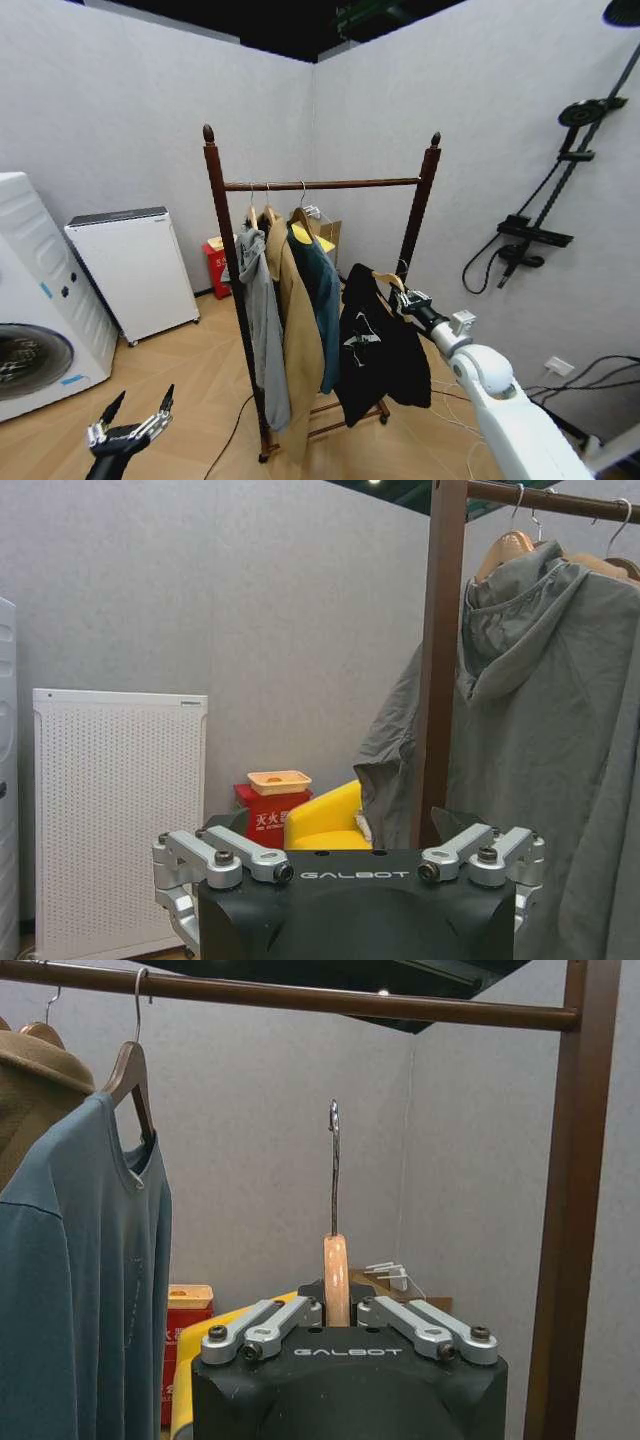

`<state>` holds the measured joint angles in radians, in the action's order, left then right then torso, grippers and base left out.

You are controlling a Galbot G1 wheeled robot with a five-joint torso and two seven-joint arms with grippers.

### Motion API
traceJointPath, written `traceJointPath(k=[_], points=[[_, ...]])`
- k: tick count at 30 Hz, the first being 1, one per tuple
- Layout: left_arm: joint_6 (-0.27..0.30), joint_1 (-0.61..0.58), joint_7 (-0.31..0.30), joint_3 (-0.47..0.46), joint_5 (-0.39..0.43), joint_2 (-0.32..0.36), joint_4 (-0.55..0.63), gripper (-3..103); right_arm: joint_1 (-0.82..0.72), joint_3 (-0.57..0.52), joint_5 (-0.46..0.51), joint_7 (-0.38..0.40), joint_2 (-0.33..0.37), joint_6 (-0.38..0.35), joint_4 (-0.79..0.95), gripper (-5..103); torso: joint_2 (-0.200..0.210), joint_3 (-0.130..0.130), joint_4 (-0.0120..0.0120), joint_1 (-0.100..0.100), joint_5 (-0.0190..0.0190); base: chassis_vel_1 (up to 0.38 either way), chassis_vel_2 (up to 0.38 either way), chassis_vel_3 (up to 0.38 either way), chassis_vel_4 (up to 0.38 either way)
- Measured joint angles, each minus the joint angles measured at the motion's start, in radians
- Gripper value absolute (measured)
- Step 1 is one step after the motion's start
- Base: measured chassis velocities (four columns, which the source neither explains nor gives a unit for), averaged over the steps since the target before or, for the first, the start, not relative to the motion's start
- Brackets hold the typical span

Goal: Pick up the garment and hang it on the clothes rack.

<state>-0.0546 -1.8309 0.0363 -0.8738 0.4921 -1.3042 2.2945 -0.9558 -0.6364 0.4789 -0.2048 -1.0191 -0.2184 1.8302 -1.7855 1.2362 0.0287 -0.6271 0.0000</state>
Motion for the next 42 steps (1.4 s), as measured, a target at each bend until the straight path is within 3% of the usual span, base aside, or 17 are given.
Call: traceJointPath(k=[6, 11, 15, 18, 20, 23, 25, 26, 28, 34, 42], points=[[0.0, 0.0, 0.0, 0.0, 0.0, 0.0, 0.0, 100, -0.001, -0.008, -0.002, 0.024, 0.013, -0.005, 0.055, 10, 0.0, 0.0, -0.0001, -0.001, 0.0002, -0.02, 0.048, 0.039, -0.031], [0.0, 0.0, 0.0, 0.0, 0.0, 0.0, 0.0, 100, 0.017, -0.01, 0.087, 0.151, 0.075, -0.139, 0.251, 10, 0.0, 0.0, 0.0003, 0.0, 0.0, 0.0, 0.0, 0.0, 0.0], [0.0, 0.0, 0.0, 0.0, 0.0, 0.0, 0.0, 100, 0.077, 0.006, 0.154, 0.163, 0.115, -0.186, 0.277, 10, 0.0, 0.0, 0.0002, 0.0, -0.0003, 0.0, 0.0, 0.0, 0.0], [0.0, 0.0, 0.0, 0.0, 0.0, 0.0, 0.0, 100, 0.183, 0.061, 0.22, 0.179, 0.155, -0.211, 0.243, 10, 0.0, 0.0, 0.0004, 0.0, 0.0, 0.0, 0.0, 0.0, 0.0], [0.0, 0.0, 0.0, 0.0, 0.0, 0.0, 0.0, 100, 0.361, 0.189, 0.307, 0.195, 0.218, -0.212, 0.131, 10, 0.0, 0.0, -0.0004, 0.0, -0.0002, 0.0, 0.0, 0.0, 0.0], [0.0, 0.0, 0.0, 0.0, 0.0, 0.0, 0.0, 100, 0.426, 0.246, 0.338, 0.198, 0.237, -0.212, 0.086, 10, 0.0, 0.0, -0.0003, 0.0, 0.0002, 0.0, 0.0, 0.0, 0.0], [0.0, 0.0, 0.0, 0.0, 0.0, 0.0, 0.0, 100, 0.583, 0.375, 0.385, 0.201, 0.257, -0.215, 0.004, 10, 0.0, 0.0, 0.0003, 0.0, 0.0005, 0.0, 0.0, 0.0, 0.0], [0.0, 0.0, 0.0, 0.0, 0.0, 0.0, 0.0, 100, 0.583, 0.375, 0.385, 0.201, 0.257, -0.215, 0.004, 10, 0.0, 0.0, 0.0003, 0.0, 0.0005, 0.0, 0.0, 0.0, 0.0], [0.0, 0.0, 0.0, 0.0, 0.0, 0.0, 0.0, 100, 0.754, 0.507, 0.449, 0.243, 0.242, -0.235, -0.067, 10, 0.0, 0.0, 0.0001, 0.0, -0.0006, 0.0, 0.0, 0.0, 0.0], [0.0, 0.0, 0.0, 0.0, 0.0, 0.0, 0.0, 100, 0.938, 0.648, 0.483, 0.293, 0.167, -0.298, -0.201, 10, 0.0, 0.0, 0.0001, 0.0, -0.0003, 0.0, 0.0, 0.0, 0.0], [0.0, 0.0, 0.0, 0.0, 0.0, 0.0, 0.0, 100, 1.064, 0.77, 0.495, 0.341, 0.084, -0.326, -0.33, 10, 0.0, 0.0, 0.0002, 0.0, -0.0001, 0.0, 0.0, 0.0, 0.0]])
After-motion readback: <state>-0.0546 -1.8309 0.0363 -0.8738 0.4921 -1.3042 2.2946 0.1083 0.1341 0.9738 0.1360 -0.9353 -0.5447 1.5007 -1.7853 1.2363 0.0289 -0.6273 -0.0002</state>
